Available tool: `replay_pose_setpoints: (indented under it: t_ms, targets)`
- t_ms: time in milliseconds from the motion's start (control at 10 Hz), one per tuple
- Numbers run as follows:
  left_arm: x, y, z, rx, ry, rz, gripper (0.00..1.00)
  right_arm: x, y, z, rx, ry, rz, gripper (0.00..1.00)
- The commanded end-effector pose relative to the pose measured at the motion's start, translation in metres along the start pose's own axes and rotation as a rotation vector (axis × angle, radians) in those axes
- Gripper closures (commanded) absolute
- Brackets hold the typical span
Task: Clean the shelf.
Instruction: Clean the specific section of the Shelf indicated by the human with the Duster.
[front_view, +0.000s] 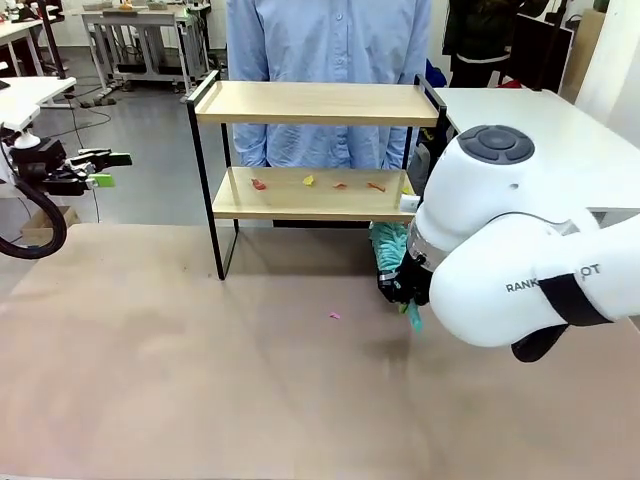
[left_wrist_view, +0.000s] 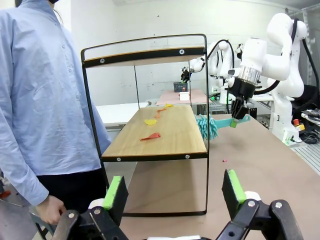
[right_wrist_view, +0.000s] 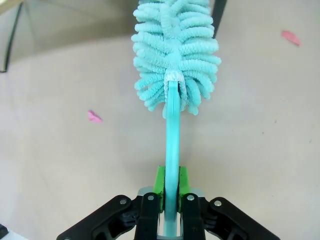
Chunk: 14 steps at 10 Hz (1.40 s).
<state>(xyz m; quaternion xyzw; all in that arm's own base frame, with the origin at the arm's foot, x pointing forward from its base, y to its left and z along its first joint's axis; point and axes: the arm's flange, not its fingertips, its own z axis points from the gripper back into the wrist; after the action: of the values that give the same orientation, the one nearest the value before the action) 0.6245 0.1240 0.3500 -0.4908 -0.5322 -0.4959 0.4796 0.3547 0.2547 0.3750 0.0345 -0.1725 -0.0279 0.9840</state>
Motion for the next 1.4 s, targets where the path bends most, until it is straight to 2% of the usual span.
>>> replay_pose_setpoints:
  t_ms: [0, 300, 600, 800, 900, 1100, 1300]
  targets:
    - [0.003, -0.002, 0.000, -0.008, 0.009, -0.015, 0.00, -0.015, -0.021, 0.042, 0.075, -0.024, 0.130, 0.87]
    - [0.003, -0.002, 0.000, -0.008, 0.009, -0.015, 0.00, -0.026, -0.042, 0.076, 0.133, 0.063, 0.278, 0.87]
    - [0.003, -0.002, 0.000, -0.008, 0.009, -0.015, 0.00, -0.039, -0.080, 0.135, 0.156, 0.170, 0.511, 0.87]
    - [0.003, -0.002, 0.000, -0.008, 0.009, -0.015, 0.00, -0.049, -0.107, 0.179, 0.161, 0.289, 0.709, 0.87]
    - [0.003, -0.002, 0.000, -0.008, 0.009, -0.015, 0.00, -0.053, -0.115, 0.198, 0.159, 0.380, 0.805, 0.87]
    - [0.003, -0.002, 0.000, -0.008, 0.009, -0.015, 0.00, -0.062, -0.123, 0.231, 0.164, 0.477, 0.965, 0.87]
    - [0.003, -0.002, 0.000, -0.008, 0.009, -0.015, 0.00, -0.079, -0.113, 0.262, 0.132, 0.463, 1.119, 0.87]
